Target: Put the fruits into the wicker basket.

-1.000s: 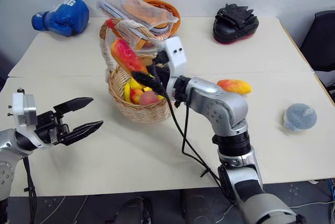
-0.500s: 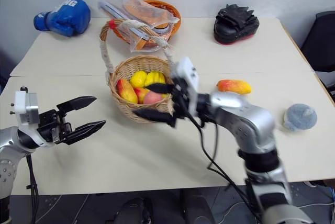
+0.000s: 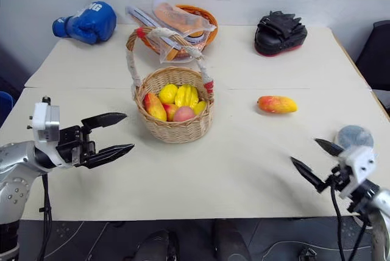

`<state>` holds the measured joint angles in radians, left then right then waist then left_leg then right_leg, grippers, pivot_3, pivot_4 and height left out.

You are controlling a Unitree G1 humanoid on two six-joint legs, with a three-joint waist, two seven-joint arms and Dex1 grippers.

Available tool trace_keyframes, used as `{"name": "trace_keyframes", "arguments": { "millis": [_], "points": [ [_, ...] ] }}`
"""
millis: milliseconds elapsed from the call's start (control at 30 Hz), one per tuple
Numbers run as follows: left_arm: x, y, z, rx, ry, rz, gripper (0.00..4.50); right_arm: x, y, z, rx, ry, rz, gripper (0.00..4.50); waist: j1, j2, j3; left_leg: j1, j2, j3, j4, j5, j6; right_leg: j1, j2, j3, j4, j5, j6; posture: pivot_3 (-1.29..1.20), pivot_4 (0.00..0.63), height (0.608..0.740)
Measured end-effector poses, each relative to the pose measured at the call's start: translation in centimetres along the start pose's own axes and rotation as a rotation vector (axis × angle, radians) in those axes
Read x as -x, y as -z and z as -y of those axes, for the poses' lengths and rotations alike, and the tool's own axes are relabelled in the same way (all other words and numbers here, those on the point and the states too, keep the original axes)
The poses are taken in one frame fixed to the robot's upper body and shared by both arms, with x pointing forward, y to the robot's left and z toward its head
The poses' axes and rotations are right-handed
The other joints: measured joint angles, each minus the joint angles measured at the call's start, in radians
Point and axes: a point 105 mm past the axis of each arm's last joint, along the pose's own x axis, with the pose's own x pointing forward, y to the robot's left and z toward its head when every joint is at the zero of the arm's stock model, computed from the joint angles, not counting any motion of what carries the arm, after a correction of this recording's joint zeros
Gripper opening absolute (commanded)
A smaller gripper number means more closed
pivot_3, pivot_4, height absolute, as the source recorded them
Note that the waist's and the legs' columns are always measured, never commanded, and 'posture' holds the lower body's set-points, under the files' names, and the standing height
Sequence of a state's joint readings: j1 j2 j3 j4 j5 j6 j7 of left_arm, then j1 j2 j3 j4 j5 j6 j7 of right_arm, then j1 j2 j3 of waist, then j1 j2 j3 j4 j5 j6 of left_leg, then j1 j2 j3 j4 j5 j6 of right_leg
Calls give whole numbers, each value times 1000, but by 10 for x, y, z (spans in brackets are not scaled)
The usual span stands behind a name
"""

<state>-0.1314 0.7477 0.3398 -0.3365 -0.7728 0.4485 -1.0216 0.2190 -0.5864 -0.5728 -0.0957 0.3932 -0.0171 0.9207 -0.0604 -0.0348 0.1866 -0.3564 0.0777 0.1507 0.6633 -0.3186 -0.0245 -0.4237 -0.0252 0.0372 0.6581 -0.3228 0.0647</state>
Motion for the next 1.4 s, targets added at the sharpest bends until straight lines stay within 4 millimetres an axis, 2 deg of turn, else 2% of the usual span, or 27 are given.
{"name": "trace_keyframes", "arguments": {
  "millis": [100,200,267,333,467,600,667,767,900,1000,1133,1167,1300,1400],
  "points": [
    [-5,-4,-1,-14,27,10,4500,8,5,13,57,110,1,4485,-12,1,0,3,0,1,-1,0,-1,2,0,1,1,0,0,0,150,740],
    [-7,-4,-5,-3,33,15,4500,-1,2,23,105,127,-6,4485,-25,1,0,4,2,1,-2,0,-1,3,1,1,1,0,0,0,150,740],
    [-9,-4,-7,-2,45,18,4500,-20,-9,34,167,94,-27,4485,-33,3,1,4,2,3,-1,0,-1,3,0,3,1,0,0,0,150,740],
    [-9,-6,-9,-8,47,23,4500,-40,-31,43,221,59,-7,4485,-32,3,1,5,2,2,-1,0,-2,3,2,2,1,0,0,0,150,740],
    [-16,-6,-8,-11,75,21,4500,-97,-64,49,316,-116,-91,4485,-33,5,2,4,3,2,-2,1,-3,1,2,2,1,-1,-1,0,150,740],
    [-17,-6,-8,-12,79,25,4500,-136,-58,44,327,-249,-220,4485,-21,5,3,0,4,1,-1,1,-3,-3,3,1,1,-1,-2,0,150,740],
    [-18,-4,-8,-4,76,27,4500,-156,-51,46,333,-253,-267,4485,-23,5,3,-1,4,3,-1,1,-3,-4,2,2,1,-1,-1,0,150,740],
    [-18,-2,-7,6,66,32,4500,-175,-39,45,359,-257,-328,4485,-26,5,3,-1,4,3,0,1,-2,-4,1,2,1,-1,-1,0,150,740],
    [-15,3,-6,21,46,24,4500,-186,-33,49,391,-218,-366,4485,-29,5,3,-1,4,3,1,1,-2,-4,1,2,2,-1,-1,0,150,740],
    [-16,1,-3,8,42,23,4500,-193,-33,48,377,-211,-355,3847,-30,5,3,-1,4,3,1,1,-2,-4,1,2,3,-1,-1,0,150,740],
    [-16,0,-4,6,31,23,4500,-196,-35,49,376,-211,-340,2646,-32,5,3,0,4,3,1,1,-2,-3,1,2,3,-1,-1,0,150,740],
    [-16,0,-4,6,29,24,4500,-196,-35,49,378,-211,-333,2519,-33,5,3,0,4,3,1,1,-2,-3,1,2,3,-1,-1,0,150,740],
    [-16,0,-5,5,22,24,4500,-196,-36,48,421,-216,-307,2452,-38,5,3,0,4,3,1,1,-3,-3,1,2,3,-1,-1,0,150,740],
    [-15,-1,-6,0,14,27,4500,-192,-46,44,495,-282,-248,2452,-44,7,4,-1,4,3,1,1,-3,-4,1,2,3,-1,-1,0,150,740]
  ]
}}
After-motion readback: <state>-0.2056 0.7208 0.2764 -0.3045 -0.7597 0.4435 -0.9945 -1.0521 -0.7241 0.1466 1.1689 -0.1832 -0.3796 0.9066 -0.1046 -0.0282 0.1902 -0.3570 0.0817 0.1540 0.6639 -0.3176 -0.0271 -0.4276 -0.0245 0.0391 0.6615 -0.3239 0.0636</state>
